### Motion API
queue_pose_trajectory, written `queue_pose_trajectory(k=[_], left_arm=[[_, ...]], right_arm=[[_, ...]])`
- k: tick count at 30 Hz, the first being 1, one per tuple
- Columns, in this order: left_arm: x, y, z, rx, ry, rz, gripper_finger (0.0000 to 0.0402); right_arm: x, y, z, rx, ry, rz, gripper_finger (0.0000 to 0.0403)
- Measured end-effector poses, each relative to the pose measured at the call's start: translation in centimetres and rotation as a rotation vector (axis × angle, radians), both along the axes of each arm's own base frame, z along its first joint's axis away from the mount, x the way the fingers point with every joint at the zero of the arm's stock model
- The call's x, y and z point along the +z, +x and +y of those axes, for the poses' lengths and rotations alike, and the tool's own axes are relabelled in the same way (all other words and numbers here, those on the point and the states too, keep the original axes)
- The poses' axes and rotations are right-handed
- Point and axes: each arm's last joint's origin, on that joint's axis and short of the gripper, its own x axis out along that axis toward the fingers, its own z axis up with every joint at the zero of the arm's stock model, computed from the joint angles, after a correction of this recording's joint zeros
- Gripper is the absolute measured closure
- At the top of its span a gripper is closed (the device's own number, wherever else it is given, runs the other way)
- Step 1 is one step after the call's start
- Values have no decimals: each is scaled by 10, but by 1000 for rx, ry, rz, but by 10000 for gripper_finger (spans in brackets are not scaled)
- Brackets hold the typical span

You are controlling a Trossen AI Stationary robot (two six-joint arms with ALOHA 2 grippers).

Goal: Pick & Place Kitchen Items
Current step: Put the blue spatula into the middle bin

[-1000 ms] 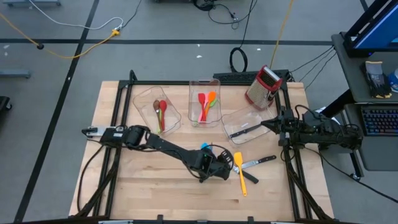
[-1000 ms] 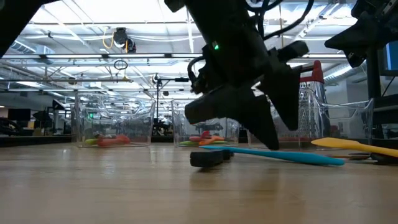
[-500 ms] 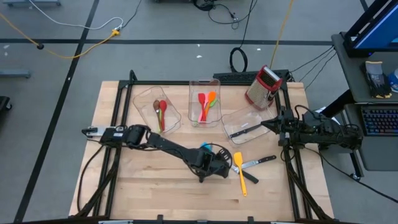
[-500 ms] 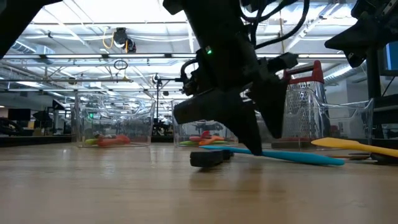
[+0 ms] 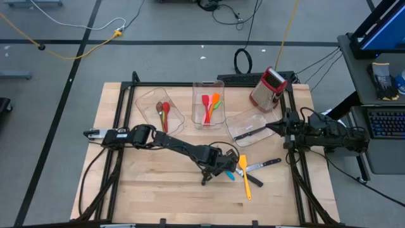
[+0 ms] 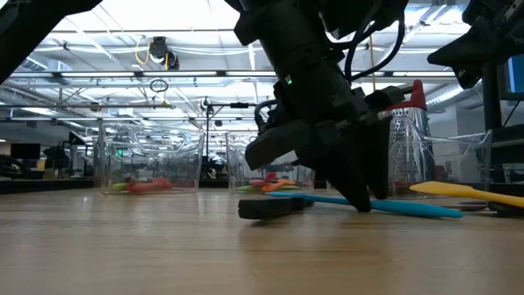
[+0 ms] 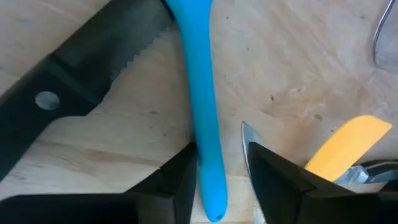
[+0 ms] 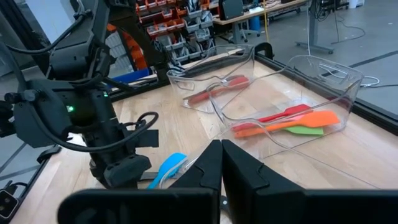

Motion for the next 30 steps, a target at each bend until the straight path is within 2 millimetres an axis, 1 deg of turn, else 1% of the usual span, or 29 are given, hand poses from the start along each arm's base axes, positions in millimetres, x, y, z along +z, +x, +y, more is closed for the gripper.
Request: queue_pose_trajectory(k=[2, 8, 10, 15, 17, 28, 30], left_arm=[[-1, -2, 0, 1, 5, 19, 280], [-2, -5, -1, 6, 23, 43, 370], [-3, -5, -1, 11, 40, 45, 389], [-3, -6, -4, 13, 64, 43, 386], [-3, -7, -6, 16, 76, 41, 392], [-3, -15, -33, 129, 132, 1, 398], [-2, -15, -34, 130, 130, 0, 396]], right_arm=[[0, 0, 0, 0, 0, 1, 399], [0, 0, 0, -3, -1, 1, 399], [0, 0, 0, -2, -3, 1, 399], [0, 0, 0, -2, -4, 1, 399], [0, 0, 0, -2, -4, 1, 399], [0, 0, 0, -2, -4, 1, 399], [0, 0, 0, -2, -4, 1, 399]])
